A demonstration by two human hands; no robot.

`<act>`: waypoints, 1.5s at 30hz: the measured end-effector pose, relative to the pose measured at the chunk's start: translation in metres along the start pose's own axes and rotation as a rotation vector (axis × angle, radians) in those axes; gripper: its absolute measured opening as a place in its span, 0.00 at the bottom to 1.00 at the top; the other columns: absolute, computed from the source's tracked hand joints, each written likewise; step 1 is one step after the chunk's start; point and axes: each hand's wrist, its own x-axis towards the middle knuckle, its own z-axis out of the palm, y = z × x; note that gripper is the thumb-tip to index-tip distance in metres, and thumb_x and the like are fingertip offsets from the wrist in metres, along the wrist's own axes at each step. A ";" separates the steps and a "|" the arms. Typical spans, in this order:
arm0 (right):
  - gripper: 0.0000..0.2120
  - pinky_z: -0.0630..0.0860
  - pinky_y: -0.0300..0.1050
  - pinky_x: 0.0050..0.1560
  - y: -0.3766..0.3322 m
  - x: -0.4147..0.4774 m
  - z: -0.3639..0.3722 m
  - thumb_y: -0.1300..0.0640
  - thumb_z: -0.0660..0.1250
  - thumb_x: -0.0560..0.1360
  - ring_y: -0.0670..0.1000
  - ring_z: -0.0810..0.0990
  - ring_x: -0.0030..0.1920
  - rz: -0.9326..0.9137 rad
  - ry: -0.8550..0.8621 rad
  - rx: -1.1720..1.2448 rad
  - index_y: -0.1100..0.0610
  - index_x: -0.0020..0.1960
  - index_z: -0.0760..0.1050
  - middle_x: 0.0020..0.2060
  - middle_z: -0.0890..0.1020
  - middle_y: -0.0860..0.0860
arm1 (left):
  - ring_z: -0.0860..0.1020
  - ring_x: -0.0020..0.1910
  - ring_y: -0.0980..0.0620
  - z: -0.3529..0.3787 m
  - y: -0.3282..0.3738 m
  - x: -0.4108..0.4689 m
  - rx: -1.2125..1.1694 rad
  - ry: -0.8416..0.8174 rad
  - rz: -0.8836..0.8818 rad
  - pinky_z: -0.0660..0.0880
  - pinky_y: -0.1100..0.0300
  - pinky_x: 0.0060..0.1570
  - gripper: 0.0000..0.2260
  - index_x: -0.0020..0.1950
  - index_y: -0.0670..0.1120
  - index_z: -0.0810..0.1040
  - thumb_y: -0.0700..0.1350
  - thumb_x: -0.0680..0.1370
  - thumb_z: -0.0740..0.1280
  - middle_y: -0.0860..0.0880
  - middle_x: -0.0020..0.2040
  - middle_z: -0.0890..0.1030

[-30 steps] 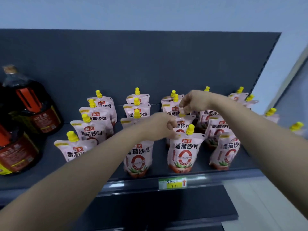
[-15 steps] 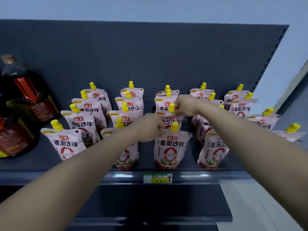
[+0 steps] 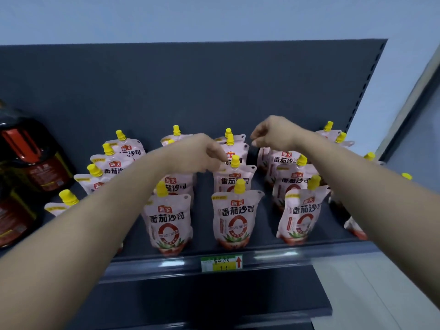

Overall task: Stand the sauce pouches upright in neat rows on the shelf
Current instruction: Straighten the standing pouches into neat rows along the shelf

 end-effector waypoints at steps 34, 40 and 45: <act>0.17 0.69 0.42 0.38 0.009 0.169 0.041 0.53 0.61 0.80 0.53 0.72 0.38 -0.060 -0.295 -0.075 0.67 0.44 0.77 0.34 0.74 0.56 | 0.74 0.42 0.50 0.007 -0.046 0.124 0.179 0.047 -0.205 0.72 0.58 0.44 0.11 0.54 0.37 0.80 0.36 0.78 0.59 0.44 0.44 0.78; 0.21 0.66 0.43 0.34 0.007 0.172 0.047 0.54 0.59 0.81 0.53 0.70 0.35 -0.052 -0.253 -0.135 0.55 0.30 0.63 0.29 0.67 0.50 | 0.74 0.43 0.50 0.008 -0.041 0.124 0.163 0.042 -0.231 0.70 0.60 0.42 0.12 0.54 0.37 0.80 0.36 0.79 0.58 0.45 0.45 0.78; 0.21 0.63 0.43 0.29 0.011 0.166 0.047 0.51 0.64 0.79 0.50 0.67 0.29 -0.058 -0.229 -0.151 0.57 0.30 0.63 0.28 0.68 0.52 | 0.74 0.43 0.51 0.008 -0.039 0.122 0.206 0.051 -0.213 0.68 0.64 0.35 0.12 0.57 0.38 0.79 0.39 0.79 0.60 0.43 0.46 0.79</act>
